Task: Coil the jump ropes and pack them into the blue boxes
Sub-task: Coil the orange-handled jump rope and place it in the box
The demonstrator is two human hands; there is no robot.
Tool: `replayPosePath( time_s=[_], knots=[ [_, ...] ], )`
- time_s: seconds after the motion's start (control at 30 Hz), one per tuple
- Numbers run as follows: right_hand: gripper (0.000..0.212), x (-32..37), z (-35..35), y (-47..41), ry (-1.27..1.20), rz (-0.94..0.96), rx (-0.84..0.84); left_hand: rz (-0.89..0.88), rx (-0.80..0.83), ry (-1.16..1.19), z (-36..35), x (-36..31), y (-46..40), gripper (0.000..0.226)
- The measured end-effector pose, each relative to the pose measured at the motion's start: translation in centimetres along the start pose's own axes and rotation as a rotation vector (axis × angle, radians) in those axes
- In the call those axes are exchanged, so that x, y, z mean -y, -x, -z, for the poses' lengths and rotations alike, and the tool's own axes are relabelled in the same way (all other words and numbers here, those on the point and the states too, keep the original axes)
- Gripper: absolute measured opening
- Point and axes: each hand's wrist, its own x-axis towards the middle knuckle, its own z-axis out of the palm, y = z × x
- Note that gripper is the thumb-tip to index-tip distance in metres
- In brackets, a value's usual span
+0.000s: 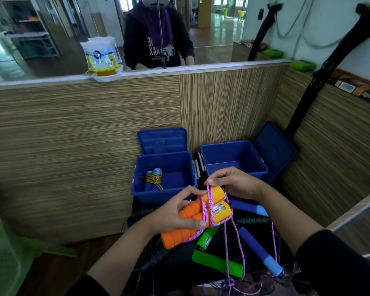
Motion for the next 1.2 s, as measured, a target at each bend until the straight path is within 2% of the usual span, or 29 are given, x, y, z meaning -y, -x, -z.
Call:
replayPosePath(
  time_s=[0.1,0.17,0.23,0.3,0.33,0.4,0.57,0.7,0.77,0.9,1.07,1.2],
  knots=[
    [0.016,-0.3,-0.4,0.2,-0.151,-0.048,-0.006,-0.061,0.04,0.026,-0.4,-0.6,-0.1,0.072],
    [0.015,-1.4,-1.6,-0.2,-0.24,-0.105,-0.122,-0.129,0.019,0.053,-0.7,-1.1,-0.4,0.079],
    [0.021,-2.9,-3.2,-0.7,-0.357,-0.053,-0.085,-0.199,-0.072,0.086,-0.5,-1.3,-1.1,0.077],
    [0.03,-3.9,-4.7,-1.2,-0.36,0.04,-0.041,-0.23,-0.241,0.132,0.5,-1.2,-1.6,0.072],
    [0.032,-4.4,-4.9,-1.3,-0.324,0.041,-0.065,-0.234,-0.332,0.136,1.2,-0.9,-1.8,0.069],
    [0.023,-5.4,-5.1,-1.3,-0.17,0.034,-0.142,-0.221,-0.49,0.113,2.8,0.2,-2.1,0.063],
    [0.019,-7.4,-4.9,0.2,0.379,0.039,-0.216,-0.127,-0.847,0.0,7.0,3.5,-2.4,0.059],
    [0.018,-6.1,-4.8,2.0,0.691,0.069,-0.178,-0.039,-0.992,-0.086,8.3,5.5,-2.2,0.055],
    [0.02,-4.4,-4.5,2.1,0.736,0.133,-0.224,0.008,-0.955,-0.135,8.1,6.6,-2.2,0.056],
    [0.021,-0.8,-3.4,1.6,0.718,0.25,-0.319,0.069,-0.691,-0.251,6.6,7.4,-2.4,0.058],
    [0.019,0.7,-1.5,-0.4,0.639,0.288,-0.326,-0.016,-0.331,-0.32,2.6,5.3,-2.0,0.06],
    [0.021,0.5,-0.8,-1.7,0.58,0.242,-0.276,-0.121,-0.195,-0.316,0.3,2.9,-1.7,0.057]
  ],
)
